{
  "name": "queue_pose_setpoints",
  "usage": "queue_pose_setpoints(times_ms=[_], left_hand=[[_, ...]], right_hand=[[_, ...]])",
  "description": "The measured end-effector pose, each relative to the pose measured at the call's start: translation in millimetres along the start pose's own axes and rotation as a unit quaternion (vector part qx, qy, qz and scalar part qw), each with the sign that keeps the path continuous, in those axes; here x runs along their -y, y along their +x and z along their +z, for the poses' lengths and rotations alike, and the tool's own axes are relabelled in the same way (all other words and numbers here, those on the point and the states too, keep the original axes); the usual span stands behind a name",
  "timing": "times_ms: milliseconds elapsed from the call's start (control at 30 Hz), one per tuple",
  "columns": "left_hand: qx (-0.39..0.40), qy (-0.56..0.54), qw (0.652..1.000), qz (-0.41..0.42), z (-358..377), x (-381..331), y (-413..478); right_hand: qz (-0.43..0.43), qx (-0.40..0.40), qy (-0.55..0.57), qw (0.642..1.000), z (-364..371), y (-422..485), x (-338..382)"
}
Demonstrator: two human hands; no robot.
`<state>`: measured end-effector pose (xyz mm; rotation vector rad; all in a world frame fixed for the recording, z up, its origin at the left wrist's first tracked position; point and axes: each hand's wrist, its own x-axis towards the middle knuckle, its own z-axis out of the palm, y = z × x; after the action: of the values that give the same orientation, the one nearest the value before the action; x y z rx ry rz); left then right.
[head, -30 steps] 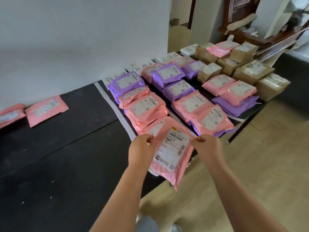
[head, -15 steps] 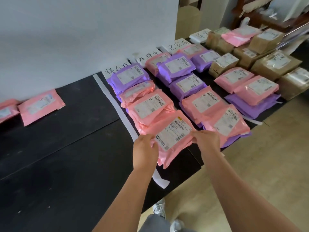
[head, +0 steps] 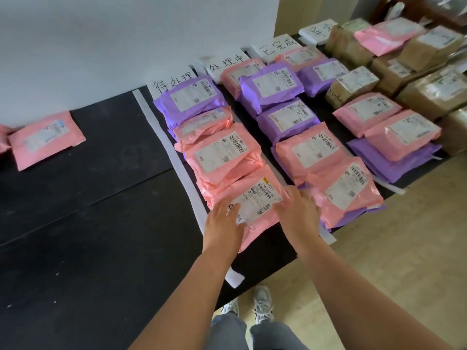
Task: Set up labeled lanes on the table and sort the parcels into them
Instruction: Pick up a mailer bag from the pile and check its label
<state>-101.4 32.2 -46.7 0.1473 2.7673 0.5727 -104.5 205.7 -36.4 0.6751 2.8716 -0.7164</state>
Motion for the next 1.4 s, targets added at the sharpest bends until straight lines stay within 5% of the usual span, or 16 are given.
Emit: queue_pose_setpoints(times_ms=[167, 533, 867, 1400], left_hand=[[0.006, 0.035, 0.999, 0.005, 9.1, -2.7, 1.5], [0.029, 0.084, 0.996, -0.021, 16.0, -9.6, 1.3], [-0.051, 0.023, 0.996, -0.073, -14.8, -21.3, -14.3], [-0.141, -0.02, 0.971, -0.19, -111.5, 63.1, -62.5]], right_hand=[[-0.163, 0.076, -0.077, 0.981, 2.5, 8.9, -6.8], [-0.195, 0.14, -0.146, 0.96, 10.0, 21.3, -15.9], [-0.212, 0.114, -0.1, 0.965, -11.1, 14.9, -4.6], [-0.347, 0.085, -0.012, 0.934, -11.2, -37.0, 137.7]])
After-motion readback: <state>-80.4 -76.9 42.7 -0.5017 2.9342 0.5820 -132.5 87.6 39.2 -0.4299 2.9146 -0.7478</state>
